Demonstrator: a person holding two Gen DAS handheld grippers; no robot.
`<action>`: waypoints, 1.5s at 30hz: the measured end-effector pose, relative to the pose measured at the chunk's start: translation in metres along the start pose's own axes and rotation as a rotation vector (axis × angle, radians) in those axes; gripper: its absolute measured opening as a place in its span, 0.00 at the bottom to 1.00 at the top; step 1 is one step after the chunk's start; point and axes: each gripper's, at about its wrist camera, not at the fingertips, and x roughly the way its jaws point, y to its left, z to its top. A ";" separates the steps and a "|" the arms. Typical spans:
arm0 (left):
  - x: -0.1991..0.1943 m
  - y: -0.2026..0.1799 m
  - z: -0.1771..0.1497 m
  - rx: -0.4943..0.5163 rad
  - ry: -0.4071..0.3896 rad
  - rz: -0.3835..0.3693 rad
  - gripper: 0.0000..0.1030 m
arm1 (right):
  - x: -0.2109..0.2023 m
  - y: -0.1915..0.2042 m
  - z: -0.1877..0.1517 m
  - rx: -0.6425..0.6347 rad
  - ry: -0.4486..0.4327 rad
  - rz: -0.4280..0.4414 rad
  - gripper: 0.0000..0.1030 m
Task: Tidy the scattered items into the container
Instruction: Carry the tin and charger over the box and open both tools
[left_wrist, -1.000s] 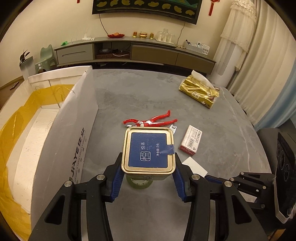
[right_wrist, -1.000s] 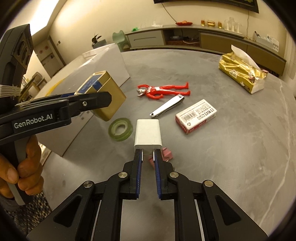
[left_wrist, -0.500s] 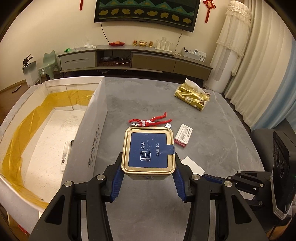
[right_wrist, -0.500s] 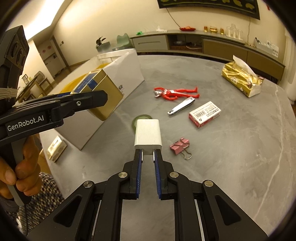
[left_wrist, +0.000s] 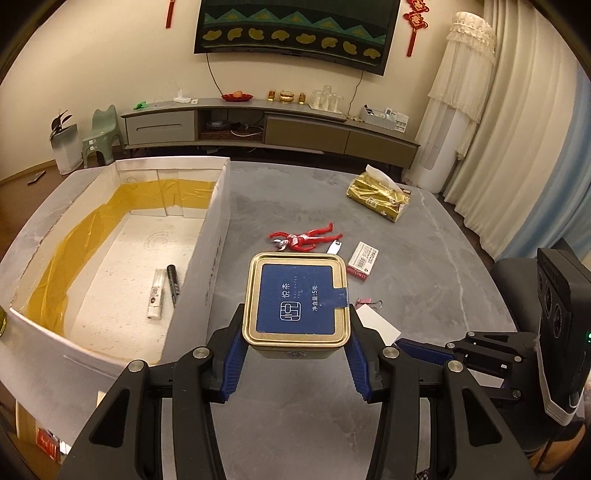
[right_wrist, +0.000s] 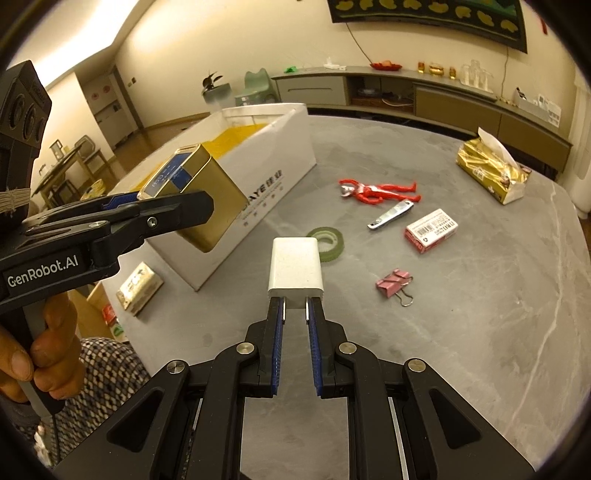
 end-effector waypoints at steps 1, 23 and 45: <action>-0.004 0.002 -0.001 -0.002 -0.004 0.000 0.48 | -0.002 0.004 0.001 -0.006 -0.002 0.000 0.14; -0.054 0.067 0.014 -0.058 -0.086 0.049 0.48 | -0.001 0.079 0.051 -0.143 -0.035 0.019 0.14; -0.062 0.136 0.037 -0.116 -0.127 0.103 0.48 | 0.028 0.124 0.102 -0.244 -0.034 0.031 0.14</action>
